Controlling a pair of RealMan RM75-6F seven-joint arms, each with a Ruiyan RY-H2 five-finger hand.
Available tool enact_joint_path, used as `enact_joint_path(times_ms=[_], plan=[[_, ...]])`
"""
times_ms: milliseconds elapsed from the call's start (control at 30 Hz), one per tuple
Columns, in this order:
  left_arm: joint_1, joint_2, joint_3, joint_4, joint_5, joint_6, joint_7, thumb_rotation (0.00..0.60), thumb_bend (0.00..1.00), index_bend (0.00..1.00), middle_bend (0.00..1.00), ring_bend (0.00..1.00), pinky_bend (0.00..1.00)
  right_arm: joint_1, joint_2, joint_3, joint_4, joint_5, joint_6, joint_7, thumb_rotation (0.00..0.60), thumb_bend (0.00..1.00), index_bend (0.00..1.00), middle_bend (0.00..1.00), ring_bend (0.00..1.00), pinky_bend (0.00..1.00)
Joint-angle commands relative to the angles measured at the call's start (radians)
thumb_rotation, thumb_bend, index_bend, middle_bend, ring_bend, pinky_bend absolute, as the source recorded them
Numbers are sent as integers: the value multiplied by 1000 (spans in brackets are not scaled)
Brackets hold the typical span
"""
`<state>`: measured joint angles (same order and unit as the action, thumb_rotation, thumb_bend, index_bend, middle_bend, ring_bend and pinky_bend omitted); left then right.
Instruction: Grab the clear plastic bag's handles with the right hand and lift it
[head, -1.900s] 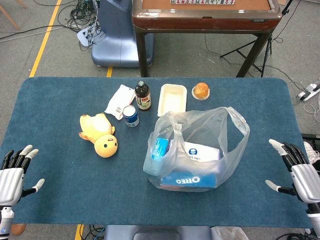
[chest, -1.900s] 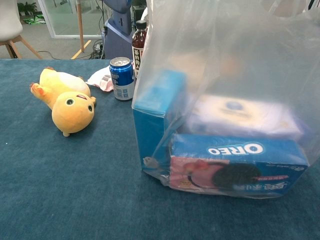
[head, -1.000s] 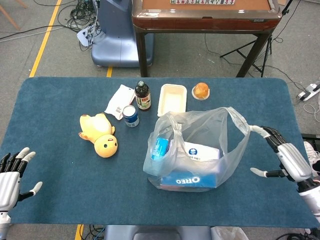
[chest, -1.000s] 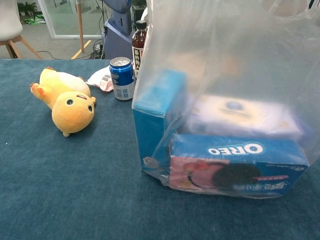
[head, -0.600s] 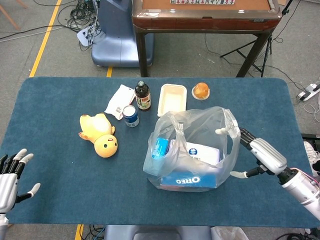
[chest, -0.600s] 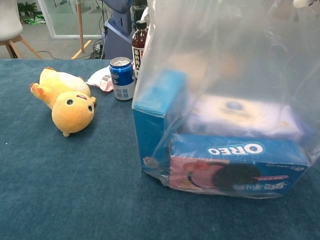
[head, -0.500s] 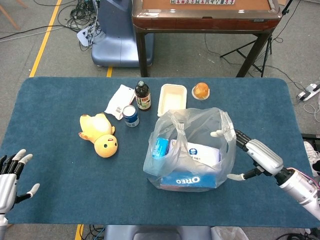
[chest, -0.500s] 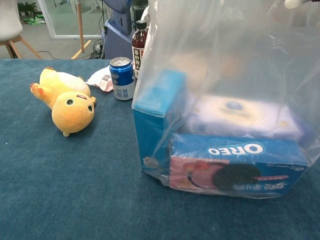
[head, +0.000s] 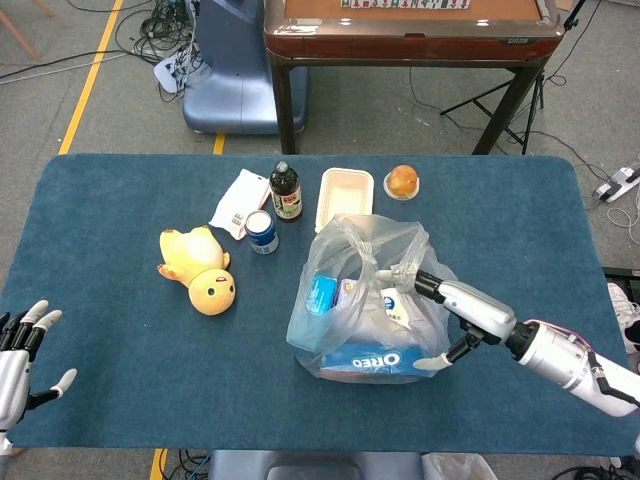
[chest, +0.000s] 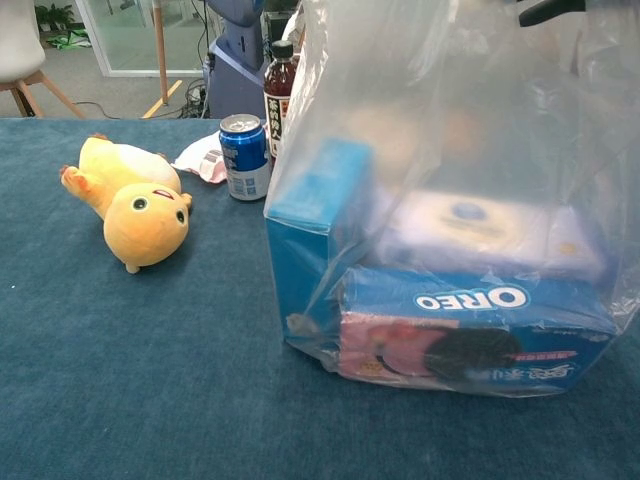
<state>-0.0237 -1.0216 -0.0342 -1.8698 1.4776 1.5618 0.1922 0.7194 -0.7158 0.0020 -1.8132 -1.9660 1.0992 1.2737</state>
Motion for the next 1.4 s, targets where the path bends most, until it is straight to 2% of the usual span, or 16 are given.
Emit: enact_joint_path(times_ms=[33,233,500,900,1233,1400], plan=[[3,0,1,1,1,3,-2,600,176,180,85,94,12,54,-11,-4,1,2,-51,48,600,0,0,137,4,49],[10,4,3,4,-3,5,-7,600,176,180,85,94,12,110,-48,-8,5,38,-112,64,600,0,0,137,4,49],[10,4,2,5,-1,2,-10,600,176,180,85,94,12,171,-93,10,13,103,-139,111,600,0,0,137,4,49],[15,6,2,7,1,6,-14,600,176,180,85,94,12,216,-168,35,10,123,-49,249,600,0,0,137,4,49],[22,9,3,13,-5,7,-21,600,176,180,85,94,12,205,-157,0,16,125,-10,298,600,0,0,140,6,49],[17,6,2,7,9,6,-16,600,176,180,85,94,12,210,-195,9,21,165,-16,308,600,0,0,141,13,49]])
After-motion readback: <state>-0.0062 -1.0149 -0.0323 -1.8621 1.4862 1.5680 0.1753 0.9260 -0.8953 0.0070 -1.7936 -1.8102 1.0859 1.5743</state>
